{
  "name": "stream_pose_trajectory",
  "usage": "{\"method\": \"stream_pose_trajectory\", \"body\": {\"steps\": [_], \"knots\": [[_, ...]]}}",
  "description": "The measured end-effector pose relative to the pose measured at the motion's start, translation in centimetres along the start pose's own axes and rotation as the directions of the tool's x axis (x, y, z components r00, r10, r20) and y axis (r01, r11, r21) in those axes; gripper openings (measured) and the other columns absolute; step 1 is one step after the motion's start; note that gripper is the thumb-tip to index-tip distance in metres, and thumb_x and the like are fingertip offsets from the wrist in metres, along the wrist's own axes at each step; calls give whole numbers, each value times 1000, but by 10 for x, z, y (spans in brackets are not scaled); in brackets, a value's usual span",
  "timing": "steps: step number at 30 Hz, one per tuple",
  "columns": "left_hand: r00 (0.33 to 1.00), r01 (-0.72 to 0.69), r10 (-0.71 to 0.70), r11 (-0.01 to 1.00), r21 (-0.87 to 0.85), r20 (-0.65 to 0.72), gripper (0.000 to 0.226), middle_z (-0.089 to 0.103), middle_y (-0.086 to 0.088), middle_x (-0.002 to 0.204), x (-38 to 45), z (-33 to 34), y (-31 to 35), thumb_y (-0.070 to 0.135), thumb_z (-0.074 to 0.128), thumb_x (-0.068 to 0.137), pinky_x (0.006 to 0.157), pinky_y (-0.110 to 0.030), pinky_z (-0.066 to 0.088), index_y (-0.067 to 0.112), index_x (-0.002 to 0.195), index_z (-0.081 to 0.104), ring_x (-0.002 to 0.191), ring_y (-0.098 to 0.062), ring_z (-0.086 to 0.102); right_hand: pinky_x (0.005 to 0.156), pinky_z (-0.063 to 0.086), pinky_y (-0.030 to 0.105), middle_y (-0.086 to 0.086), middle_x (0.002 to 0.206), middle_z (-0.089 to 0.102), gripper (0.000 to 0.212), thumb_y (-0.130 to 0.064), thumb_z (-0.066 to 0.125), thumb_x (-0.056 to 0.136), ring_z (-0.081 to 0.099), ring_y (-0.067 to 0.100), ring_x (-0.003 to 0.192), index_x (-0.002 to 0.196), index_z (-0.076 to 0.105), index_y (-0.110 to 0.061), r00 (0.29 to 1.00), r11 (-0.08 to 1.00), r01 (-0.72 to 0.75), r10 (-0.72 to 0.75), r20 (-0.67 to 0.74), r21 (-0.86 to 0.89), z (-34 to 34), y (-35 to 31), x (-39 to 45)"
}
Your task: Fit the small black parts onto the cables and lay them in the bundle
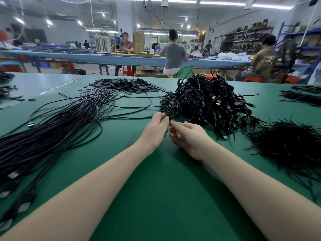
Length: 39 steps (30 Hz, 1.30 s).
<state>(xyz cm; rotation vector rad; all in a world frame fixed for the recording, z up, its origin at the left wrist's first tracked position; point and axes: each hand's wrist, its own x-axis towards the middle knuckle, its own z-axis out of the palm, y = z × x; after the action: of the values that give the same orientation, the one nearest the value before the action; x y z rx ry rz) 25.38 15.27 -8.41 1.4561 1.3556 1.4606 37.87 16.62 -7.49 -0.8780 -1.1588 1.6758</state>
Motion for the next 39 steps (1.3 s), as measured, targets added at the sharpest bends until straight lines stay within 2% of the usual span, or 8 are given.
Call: {"method": "stream_pose_trajectory", "body": {"steps": [12, 20, 23, 28, 31, 34, 36, 39], "knots": [[988, -38, 51, 995, -89, 148, 17, 37, 5, 62, -8, -4, 13, 14, 34, 104, 47, -12, 30, 18, 92, 46, 45, 2, 33, 54, 51, 16, -3, 65, 65, 11, -21, 71, 71, 60, 6, 56, 69, 72, -11, 945, 962, -269, 256, 204, 40, -14, -19, -7], [999, 0, 1, 1000, -20, 39, 11, 40, 6, 66, -5, -2, 8, 22, 37, 103, 56, -19, 36, 20, 98, 46, 54, -4, 38, 52, 47, 17, -6, 62, 66, 9, -12, 69, 86, 54, 5, 53, 76, 68, -13, 989, 956, 147, -147, 19, -254, -4, -14, -5], [998, 41, -30, 981, 191, -61, 19, 53, 5, 70, -4, 1, 10, 35, 41, 100, 64, -29, 40, 21, 88, 47, 62, -13, 47, 59, 48, 25, -3, 66, 67, 13, -16, 69, 84, 55, 7, 58, 72, 68, -19, 935, 781, 289, -355, -13, -554, -6, -13, -2], [995, 100, -94, 955, 278, -36, 29, 61, 3, 58, -2, -6, 25, 37, 41, 98, 37, -13, 34, 14, 83, 48, 39, -3, 52, 56, 41, 10, -12, 65, 62, 11, -20, 68, 84, 54, -1, 58, 73, 67, -19, 820, 419, 391, -563, 103, -819, -9, -14, -4], [975, 199, -219, 938, 283, 41, 27, 60, 5, 51, -2, -6, 33, 34, 41, 97, 43, -17, 32, 15, 78, 46, 39, -9, 50, 68, 49, 32, 2, 76, 66, 11, -15, 63, 86, 59, 18, 71, 79, 68, -8, 756, 225, 405, -627, 187, -886, -7, -11, -8], [815, 543, -536, 839, 32, 220, 29, 54, 6, 45, -3, -14, 48, 30, 46, 93, 46, -18, 33, 18, 67, 51, 36, -9, 46, 62, 48, 36, 12, 72, 60, 10, -4, 62, 82, 59, 33, 69, 72, 62, -2, 509, -204, 442, -744, 432, -873, -5, -15, -15], [712, 623, -596, 780, 57, 370, 34, 48, 10, 47, -4, -26, 54, 31, 50, 84, 43, -18, 28, 22, 51, 49, 37, -8, 37, 67, 51, 37, 14, 69, 58, 12, 3, 65, 74, 66, 35, 78, 66, 58, 0, 345, -435, 466, -713, 611, -771, -7, -18, -16], [789, 558, -531, 830, 3, 308, 48, 49, 10, 55, -1, -36, 52, 33, 53, 85, 45, -17, 32, 20, 39, 51, 45, -7, 39, 78, 52, 36, 16, 80, 61, 11, 8, 66, 76, 64, 34, 108, 71, 57, 4, 415, -209, 632, -722, 554, -746, -3, -15, -18]]}}
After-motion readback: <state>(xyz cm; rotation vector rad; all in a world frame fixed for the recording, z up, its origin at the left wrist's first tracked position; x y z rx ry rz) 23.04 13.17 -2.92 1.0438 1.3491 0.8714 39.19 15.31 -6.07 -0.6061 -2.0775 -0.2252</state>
